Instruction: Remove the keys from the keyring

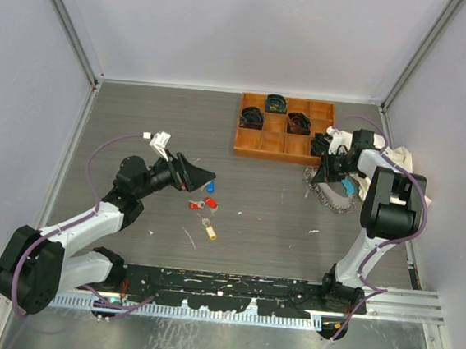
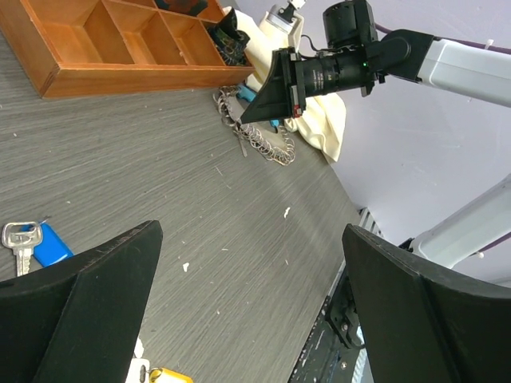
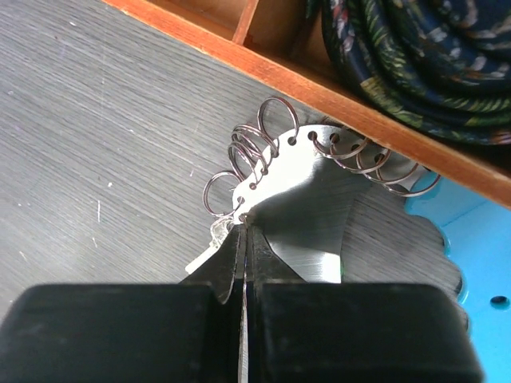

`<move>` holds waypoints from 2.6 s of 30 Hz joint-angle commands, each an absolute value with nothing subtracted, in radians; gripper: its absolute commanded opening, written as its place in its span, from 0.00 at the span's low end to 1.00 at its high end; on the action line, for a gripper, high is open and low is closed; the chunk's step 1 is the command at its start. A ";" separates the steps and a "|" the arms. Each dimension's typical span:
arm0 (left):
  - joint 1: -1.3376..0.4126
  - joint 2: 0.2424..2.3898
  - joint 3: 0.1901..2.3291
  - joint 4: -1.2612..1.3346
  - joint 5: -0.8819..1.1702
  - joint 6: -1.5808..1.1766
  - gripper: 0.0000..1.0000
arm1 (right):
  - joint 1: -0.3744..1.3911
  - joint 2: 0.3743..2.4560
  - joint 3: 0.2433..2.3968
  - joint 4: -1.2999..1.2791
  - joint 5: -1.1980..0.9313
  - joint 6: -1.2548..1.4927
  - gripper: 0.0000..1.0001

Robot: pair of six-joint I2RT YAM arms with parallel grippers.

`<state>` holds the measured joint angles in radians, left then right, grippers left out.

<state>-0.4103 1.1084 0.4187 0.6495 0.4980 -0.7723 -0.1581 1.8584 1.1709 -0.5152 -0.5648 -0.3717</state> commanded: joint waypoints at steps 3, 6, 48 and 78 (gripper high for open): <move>-0.415 1.095 0.427 0.783 0.584 -0.759 0.96 | -0.159 1.772 1.186 -0.524 -0.672 -0.345 0.01; -0.457 1.082 0.422 0.816 0.599 -0.704 0.94 | -0.160 1.741 1.178 -0.547 -0.714 -0.360 0.01; -0.929 1.312 0.641 0.484 0.315 0.707 0.82 | 0.091 1.538 1.155 -0.797 -1.178 -0.614 0.01; -0.928 1.557 0.781 0.519 0.175 0.643 0.65 | 0.193 1.560 1.158 -0.801 -1.164 -0.626 0.01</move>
